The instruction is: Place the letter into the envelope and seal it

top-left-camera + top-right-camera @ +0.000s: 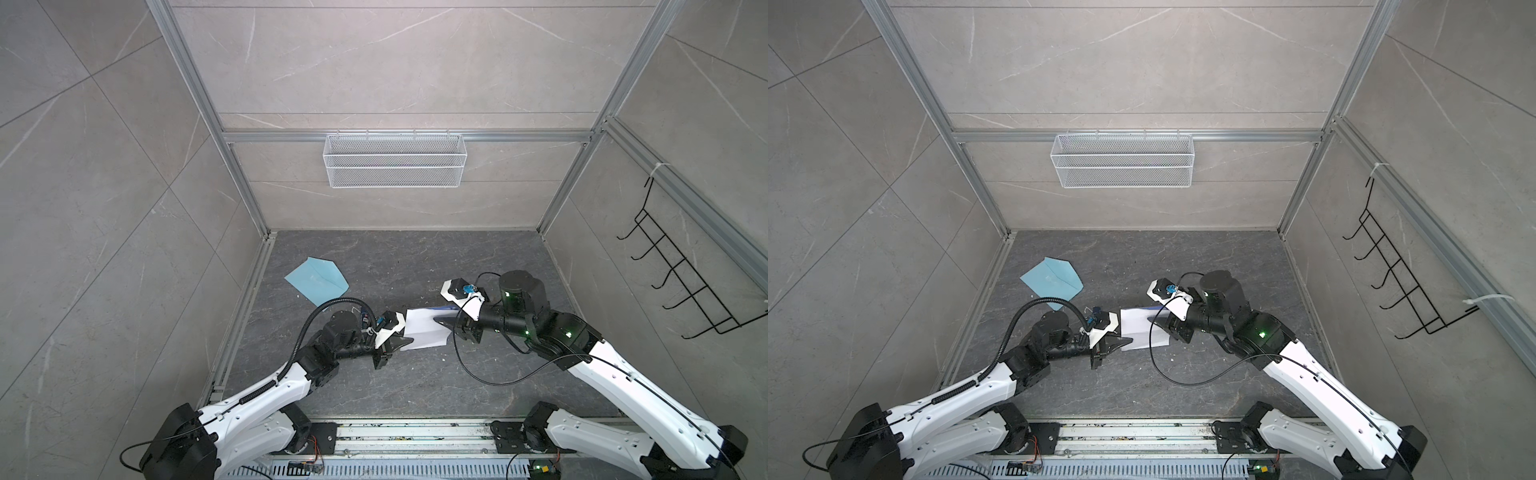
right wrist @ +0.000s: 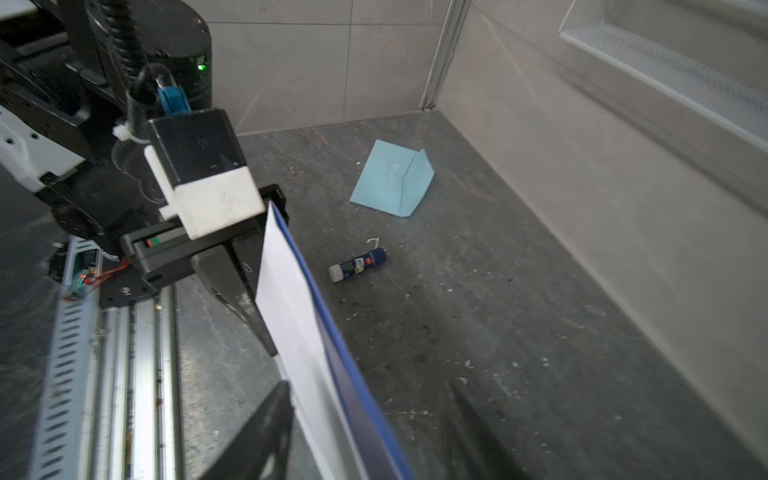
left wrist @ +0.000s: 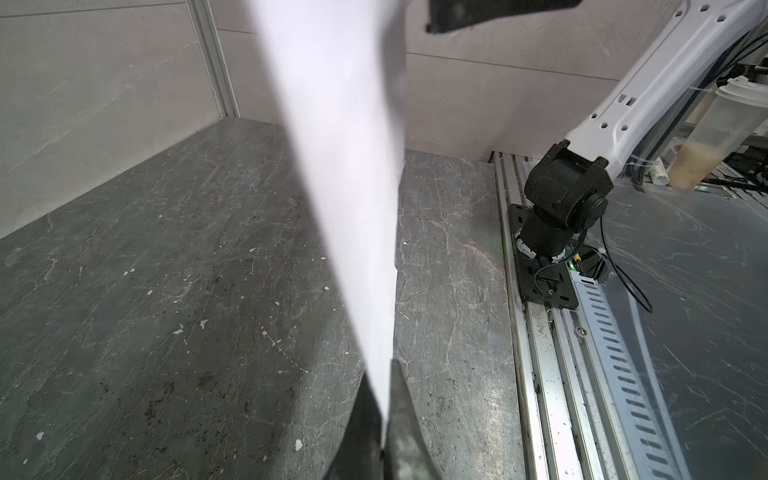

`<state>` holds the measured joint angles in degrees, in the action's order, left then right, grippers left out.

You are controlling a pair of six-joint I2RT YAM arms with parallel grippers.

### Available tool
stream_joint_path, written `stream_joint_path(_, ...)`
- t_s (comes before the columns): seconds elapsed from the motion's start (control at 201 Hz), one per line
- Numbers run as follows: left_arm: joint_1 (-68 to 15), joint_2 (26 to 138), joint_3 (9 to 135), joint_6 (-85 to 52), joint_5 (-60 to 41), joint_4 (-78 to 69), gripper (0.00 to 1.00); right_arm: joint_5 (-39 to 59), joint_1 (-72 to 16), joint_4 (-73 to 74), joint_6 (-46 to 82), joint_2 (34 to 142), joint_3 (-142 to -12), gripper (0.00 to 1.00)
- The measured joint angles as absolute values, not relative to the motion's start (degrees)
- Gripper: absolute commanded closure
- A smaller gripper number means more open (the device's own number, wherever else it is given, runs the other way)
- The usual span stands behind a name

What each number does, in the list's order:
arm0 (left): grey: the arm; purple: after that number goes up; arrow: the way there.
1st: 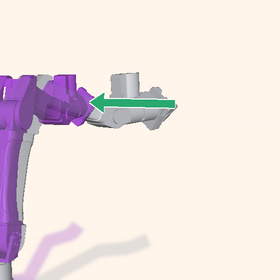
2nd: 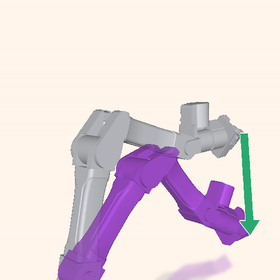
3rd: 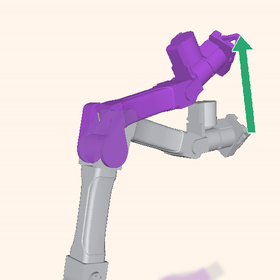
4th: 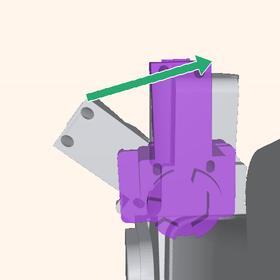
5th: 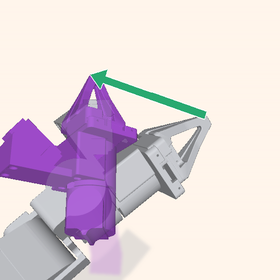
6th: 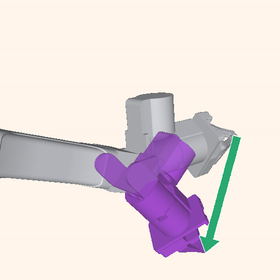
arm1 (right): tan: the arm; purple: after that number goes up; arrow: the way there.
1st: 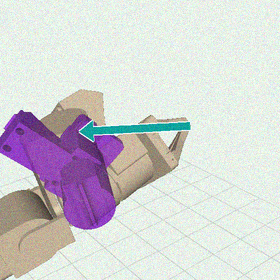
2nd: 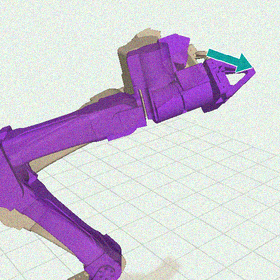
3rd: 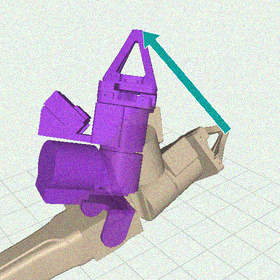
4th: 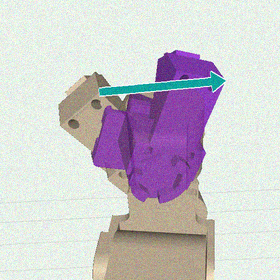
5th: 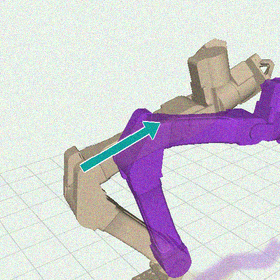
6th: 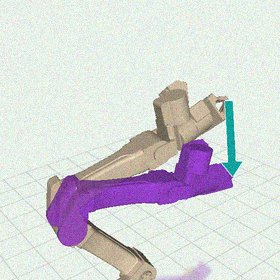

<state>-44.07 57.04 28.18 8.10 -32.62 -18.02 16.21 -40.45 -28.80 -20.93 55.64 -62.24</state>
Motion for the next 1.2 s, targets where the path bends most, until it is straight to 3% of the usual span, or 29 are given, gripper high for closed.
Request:
stream_joint_path(0.199, -44.1, 56.9, 28.2, 8.1, -32.8, -18.0, 1.0, 12.5, -40.4, -28.7, -20.8, 48.5, -62.2, 0.17)
stream_joint_path(0.354, -44.1, 56.9, 28.2, 8.1, -33.3, -17.6, 1.0, 16.6, -40.4, -29.3, -21.8, 48.1, -62.2, 0.14)
stream_joint_path(0.553, -44.1, 56.9, 29.2, 8.2, -33.6, -15.3, 1.0, 24.6, -40.4, -31.4, -24.6, 56.8, -62.3, 0.34)
stream_joint_path(0.772, -44.1, 55.9, 29.5, 8.1, -33.7, -15.0, 1.0, 29.7, -40.8, -32.4, -25.4, 62.6, -62.4, 0.49)
stream_joint_path(1.195, -44.1, 55.2, 29.9, 8.1, -34.1, -14.6, 1.0, 31.1, -44.5, -32.4, -25.6, 68.0, -63.0, 0.7)
